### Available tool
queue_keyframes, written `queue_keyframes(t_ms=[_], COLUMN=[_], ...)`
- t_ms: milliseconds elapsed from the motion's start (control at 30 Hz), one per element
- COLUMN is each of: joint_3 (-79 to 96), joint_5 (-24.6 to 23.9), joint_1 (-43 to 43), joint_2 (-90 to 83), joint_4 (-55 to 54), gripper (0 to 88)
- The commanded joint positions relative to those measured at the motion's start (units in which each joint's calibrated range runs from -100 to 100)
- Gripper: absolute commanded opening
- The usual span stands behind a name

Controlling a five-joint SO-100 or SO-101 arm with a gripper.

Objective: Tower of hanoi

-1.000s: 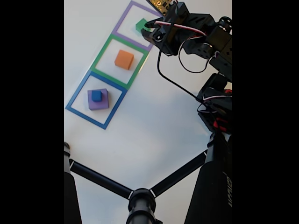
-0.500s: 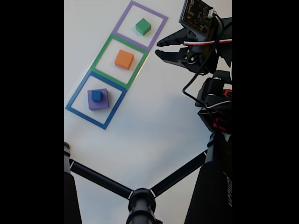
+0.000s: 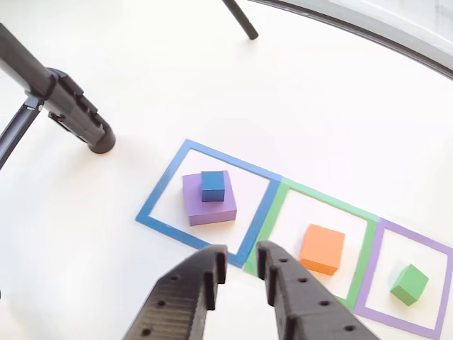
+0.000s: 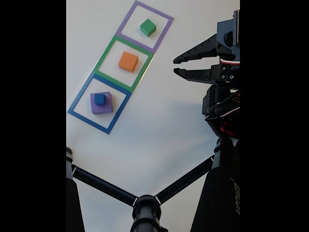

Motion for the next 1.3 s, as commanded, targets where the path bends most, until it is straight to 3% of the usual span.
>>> queue_keyframes(t_ms=[0,100,267,500,667,867,1267], joint_3=[-0.1,5.2,19.8,43.4,55.1,61.9,66.8], joint_5=[0.4,0.4,0.4,0.4,0.4,0.4,0.4], joint_1=[-2.6,-3.2,-1.9,-0.1,1.9,3.5,5.8], joint_2=[1.2,1.3,2.4,6.6,14.3,24.5,45.1], joint_4=[-0.2,-3.1,-14.8,-45.1,-70.3,-91.0,-119.7], gripper=[0.0,0.6,10.1,20.1,21.7,24.0,30.7])
